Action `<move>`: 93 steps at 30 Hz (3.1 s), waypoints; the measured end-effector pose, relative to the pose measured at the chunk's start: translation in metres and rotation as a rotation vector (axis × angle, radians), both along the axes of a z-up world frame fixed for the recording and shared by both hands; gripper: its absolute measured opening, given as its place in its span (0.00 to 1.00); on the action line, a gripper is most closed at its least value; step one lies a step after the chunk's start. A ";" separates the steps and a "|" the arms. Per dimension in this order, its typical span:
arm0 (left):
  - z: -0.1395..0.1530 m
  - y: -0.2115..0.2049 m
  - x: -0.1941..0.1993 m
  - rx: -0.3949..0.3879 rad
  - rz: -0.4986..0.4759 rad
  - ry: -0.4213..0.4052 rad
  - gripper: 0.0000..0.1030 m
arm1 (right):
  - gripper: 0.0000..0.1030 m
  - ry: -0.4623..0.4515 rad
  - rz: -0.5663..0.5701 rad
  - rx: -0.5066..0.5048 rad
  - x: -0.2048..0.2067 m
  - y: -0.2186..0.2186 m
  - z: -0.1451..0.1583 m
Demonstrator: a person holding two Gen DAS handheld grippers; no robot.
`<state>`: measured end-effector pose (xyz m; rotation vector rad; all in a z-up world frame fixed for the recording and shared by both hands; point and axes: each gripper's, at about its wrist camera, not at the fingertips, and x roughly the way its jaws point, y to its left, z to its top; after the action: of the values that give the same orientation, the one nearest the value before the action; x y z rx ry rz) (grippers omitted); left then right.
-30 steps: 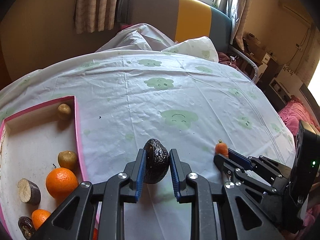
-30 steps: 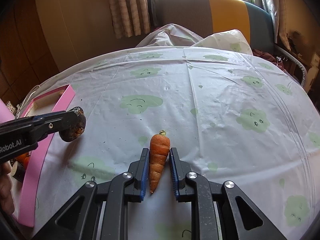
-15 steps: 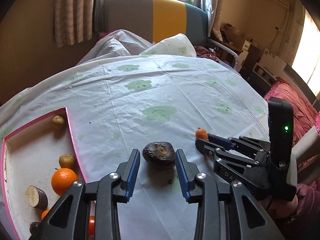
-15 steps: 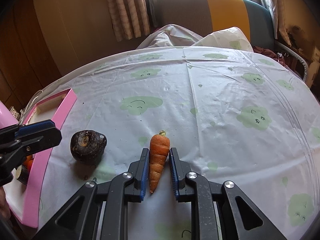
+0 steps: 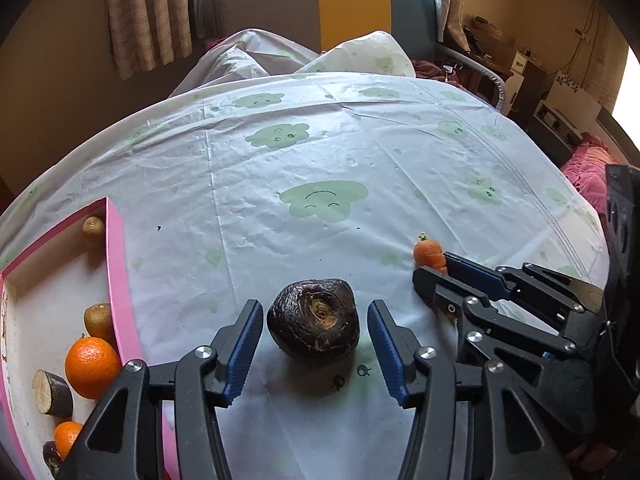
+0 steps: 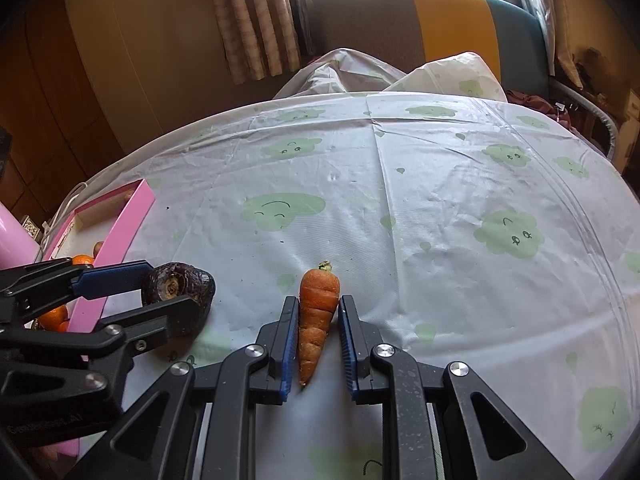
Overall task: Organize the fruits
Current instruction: 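Lift the dark fruit with the left gripper while the right gripper holds the carrot, then place the dark fruit in the tray and open left gripper while right gripper holds carrot, then lower the carrot into the pink tray and open the right gripper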
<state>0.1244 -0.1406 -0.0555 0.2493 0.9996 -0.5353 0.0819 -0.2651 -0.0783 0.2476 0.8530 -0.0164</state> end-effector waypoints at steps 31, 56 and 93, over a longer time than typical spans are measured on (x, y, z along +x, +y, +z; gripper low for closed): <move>-0.001 0.039 -0.081 -0.112 0.117 -0.079 0.44 | 0.19 0.004 0.030 -0.139 -0.026 0.013 0.001; 0.049 0.183 -0.050 -0.181 0.476 -0.192 0.44 | 0.19 -0.002 0.039 -0.200 -0.027 0.020 0.000; 0.049 0.235 -0.097 -0.121 0.643 -0.198 0.51 | 0.18 -0.045 0.452 0.028 0.045 0.190 0.067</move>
<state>0.0270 0.0948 -0.0067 -0.1288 0.7926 0.0179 0.1266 -0.0755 -0.0112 0.0765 0.8493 0.4221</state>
